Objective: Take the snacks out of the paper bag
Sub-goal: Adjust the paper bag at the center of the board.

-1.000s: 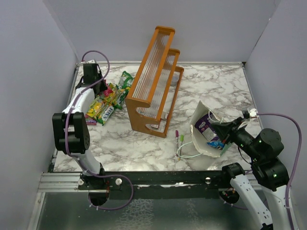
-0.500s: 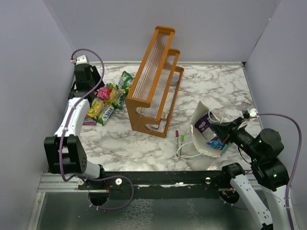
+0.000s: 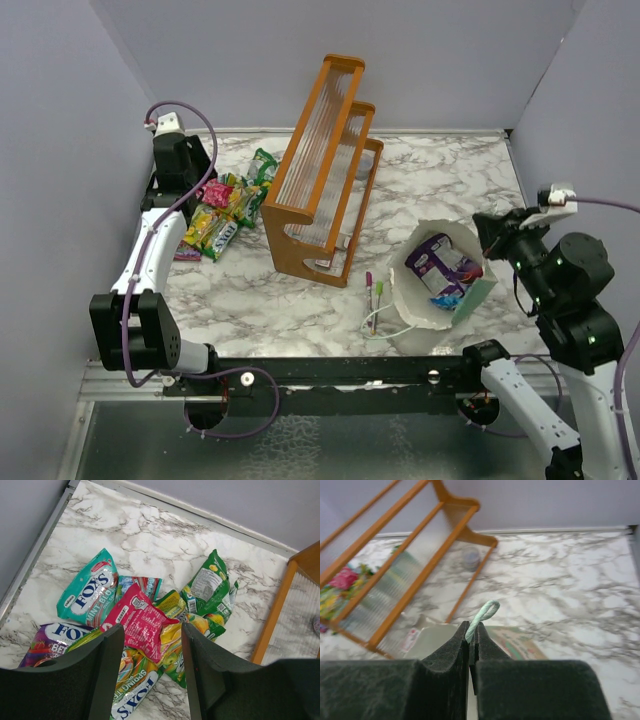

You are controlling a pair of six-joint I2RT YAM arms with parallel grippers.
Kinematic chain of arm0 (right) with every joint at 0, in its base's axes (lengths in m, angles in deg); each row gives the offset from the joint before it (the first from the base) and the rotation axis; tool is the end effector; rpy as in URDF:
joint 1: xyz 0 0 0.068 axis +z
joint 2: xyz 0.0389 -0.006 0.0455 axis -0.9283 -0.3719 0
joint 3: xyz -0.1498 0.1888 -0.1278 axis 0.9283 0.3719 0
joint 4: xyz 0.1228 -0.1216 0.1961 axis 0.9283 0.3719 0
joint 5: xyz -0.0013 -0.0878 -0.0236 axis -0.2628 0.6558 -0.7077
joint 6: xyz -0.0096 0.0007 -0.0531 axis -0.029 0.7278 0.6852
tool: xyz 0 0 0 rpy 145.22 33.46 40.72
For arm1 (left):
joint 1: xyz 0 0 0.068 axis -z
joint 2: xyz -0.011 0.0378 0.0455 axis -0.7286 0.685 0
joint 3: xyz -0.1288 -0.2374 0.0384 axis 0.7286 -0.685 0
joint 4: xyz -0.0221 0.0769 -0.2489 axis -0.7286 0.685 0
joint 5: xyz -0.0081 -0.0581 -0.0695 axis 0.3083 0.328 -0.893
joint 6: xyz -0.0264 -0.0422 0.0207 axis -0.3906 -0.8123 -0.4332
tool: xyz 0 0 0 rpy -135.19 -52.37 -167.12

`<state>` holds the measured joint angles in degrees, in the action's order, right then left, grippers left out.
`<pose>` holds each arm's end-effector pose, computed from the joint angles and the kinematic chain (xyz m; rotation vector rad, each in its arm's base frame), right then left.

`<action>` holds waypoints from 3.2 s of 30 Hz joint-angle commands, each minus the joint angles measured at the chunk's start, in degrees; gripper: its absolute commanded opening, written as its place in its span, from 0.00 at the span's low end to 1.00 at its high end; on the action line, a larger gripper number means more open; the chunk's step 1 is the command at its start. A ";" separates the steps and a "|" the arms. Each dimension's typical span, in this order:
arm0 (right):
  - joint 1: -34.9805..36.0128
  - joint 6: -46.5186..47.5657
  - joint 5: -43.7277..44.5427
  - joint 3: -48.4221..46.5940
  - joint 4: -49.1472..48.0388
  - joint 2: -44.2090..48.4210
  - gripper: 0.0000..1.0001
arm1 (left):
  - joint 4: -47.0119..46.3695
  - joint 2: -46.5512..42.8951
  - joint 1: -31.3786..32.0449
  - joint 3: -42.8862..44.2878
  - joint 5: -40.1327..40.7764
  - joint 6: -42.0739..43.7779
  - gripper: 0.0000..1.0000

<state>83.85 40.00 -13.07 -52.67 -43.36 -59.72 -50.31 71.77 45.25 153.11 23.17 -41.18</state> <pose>0.0801 0.0218 0.4072 -0.0046 1.7359 0.3729 0.3285 0.0133 0.3363 -0.4544 1.8919 -0.0935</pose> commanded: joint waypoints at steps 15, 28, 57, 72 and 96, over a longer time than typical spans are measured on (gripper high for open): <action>6.25 38.62 33.65 -17.48 -17.97 -18.07 0.02 | -1.90 -4.05 0.75 -0.60 -0.98 0.42 0.52; 10.29 31.08 -29.08 -6.94 -2.69 -10.81 0.02 | -2.53 -6.13 1.38 -1.23 -0.05 1.42 0.52; 10.32 -3.78 -29.53 10.63 16.54 9.71 0.02 | -0.46 -27.97 7.43 -1.04 -45.45 -11.08 0.56; 10.33 -17.09 -39.37 23.17 8.97 4.00 0.02 | -12.05 -44.51 21.67 -22.74 -43.89 -22.15 0.58; 10.31 -1.73 -8.98 -1.00 15.23 -8.94 0.02 | -7.86 -46.30 25.82 -23.09 -39.95 -17.53 0.58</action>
<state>94.08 33.01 -24.44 -52.80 -32.02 -66.22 -60.12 26.86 70.86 127.08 -19.58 -61.55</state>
